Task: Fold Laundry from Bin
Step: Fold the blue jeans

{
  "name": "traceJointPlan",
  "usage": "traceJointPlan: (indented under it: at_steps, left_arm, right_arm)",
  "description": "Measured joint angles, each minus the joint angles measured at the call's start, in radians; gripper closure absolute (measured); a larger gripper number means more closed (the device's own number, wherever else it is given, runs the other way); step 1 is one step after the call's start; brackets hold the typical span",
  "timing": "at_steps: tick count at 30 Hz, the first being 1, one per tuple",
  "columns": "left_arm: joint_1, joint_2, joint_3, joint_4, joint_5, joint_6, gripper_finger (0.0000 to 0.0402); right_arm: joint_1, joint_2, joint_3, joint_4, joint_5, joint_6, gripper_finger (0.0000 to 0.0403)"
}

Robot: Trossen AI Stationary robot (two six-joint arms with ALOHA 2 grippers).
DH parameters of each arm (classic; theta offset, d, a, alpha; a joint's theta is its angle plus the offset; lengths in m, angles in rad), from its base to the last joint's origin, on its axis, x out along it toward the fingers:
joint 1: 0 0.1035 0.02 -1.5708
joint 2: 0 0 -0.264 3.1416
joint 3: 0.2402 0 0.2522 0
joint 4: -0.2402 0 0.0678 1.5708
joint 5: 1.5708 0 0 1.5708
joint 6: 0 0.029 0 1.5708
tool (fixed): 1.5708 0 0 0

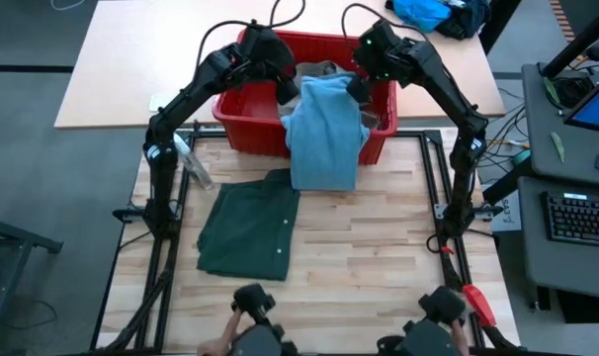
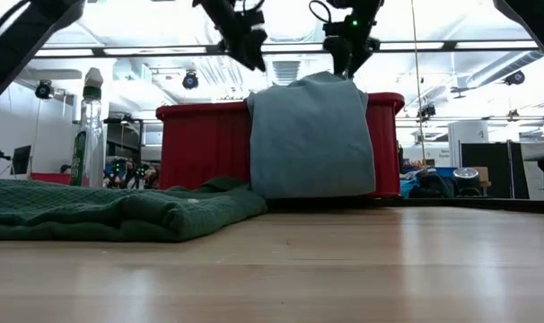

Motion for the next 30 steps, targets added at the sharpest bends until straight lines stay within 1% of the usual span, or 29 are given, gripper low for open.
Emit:
traceJointPlan:
  at_steps: [1,3,4,5,6,7,8,9,10,11,13,14,16,19,20,22,24,26,28,30]
  left_arm:
    - [-0.008,-0.008,0.0,-0.006,0.025,-0.007,0.0125]
    - [-0.026,-0.024,0.0,-0.019,0.082,-0.026,0.0125]
    - [-0.034,-0.028,0.0,-0.019,0.12,-0.03,0.0125]
    - [-0.041,-0.03,0.0,-0.019,0.159,-0.032,0.0125]
    - [-0.046,-0.03,0.0,-0.019,0.202,-0.036,0.0125]
    - [-0.051,-0.03,0.0,-0.02,0.235,-0.042,0.0125]
    - [-0.057,-0.029,-0.003,-0.022,0.258,-0.044,0.0125]
    - [-0.064,-0.027,-0.006,-0.023,0.264,-0.047,0.0125]
    - [-0.071,-0.027,-0.007,-0.025,0.264,-0.047,0.0125]
    - [-0.076,-0.026,-0.008,-0.034,0.265,-0.047,0.0125]
    - [-0.088,-0.026,-0.007,-0.076,0.268,-0.05,0.0125]
    - [-0.092,-0.027,-0.002,-0.105,0.268,-0.059,0.0125]
    - [-0.102,-0.029,-0.002,-0.174,0.269,-0.091,0.0125]
    - [-0.12,-0.036,-0.011,-0.29,0.269,-0.145,0.0125]
    - [-0.129,-0.036,-0.018,-0.327,0.268,-0.157,0.0125]
    - [-0.157,-0.036,-0.037,-0.365,0.268,-0.174,0.0125]
    - [-0.195,-0.045,-0.061,-0.363,0.268,-0.18,0.0125]
    - [-0.231,-0.069,-0.089,-0.34,0.254,-0.184,0.0125]
    - [-0.263,-0.107,-0.115,-0.317,0.214,-0.198,0.0125]
    - [-0.293,-0.158,-0.161,-0.273,0.196,-0.216,0.0125]
  right_arm:
    - [0.0,0.002,-0.001,-0.021,-0.017,-0.017,0.0088]
    - [0.003,0.006,-0.002,-0.01,0.056,-0.013,0.0091]
    - [0.002,0.008,-0.002,0.003,0.038,-0.003,0.0093]
    - [-0.007,0.01,-0.002,0.01,-0.048,-0.01,0.0094]
    - [-0.022,0.01,-0.002,0.006,-0.181,-0.036,0.0095]
    - [-0.034,0.01,-0.002,-0.002,-0.275,-0.044,0.0097]
    - [-0.039,0.01,-0.002,0.003,-0.279,-0.024,0.0098]
    - [-0.041,0.01,-0.002,0.017,-0.231,0.008,0.0099]
    - [-0.042,0.01,-0.002,0.02,-0.192,0.02,0.0101]
    - [-0.044,0.009,-0.002,0.012,-0.176,0.023,0.0101]
    - [-0.045,-0.006,-0.003,0.009,-0.172,0.034,0.0101]
    - [-0.043,-0.019,-0.002,0.009,-0.187,0.044,0.0101]
    - [-0.036,-0.052,-0.002,0.008,-0.273,0.093,0.01]
    - [-0.017,-0.11,-0.003,-0.035,-0.448,0.16,0.0099]
    - [-0.001,-0.126,-0.007,-0.056,-0.473,0.174,0.0099]
    - [0.047,-0.154,-0.021,-0.099,-0.472,0.195,0.0099]
    - [0.108,-0.185,-0.053,-0.115,-0.456,0.202,0.0099]
    - [0.171,-0.224,-0.104,-0.104,-0.451,0.222,0.0099]
    - [0.231,-0.277,-0.164,-0.076,-0.443,0.237,0.0099]
    - [0.287,-0.337,-0.238,-0.036,-0.414,0.251,0.0099]
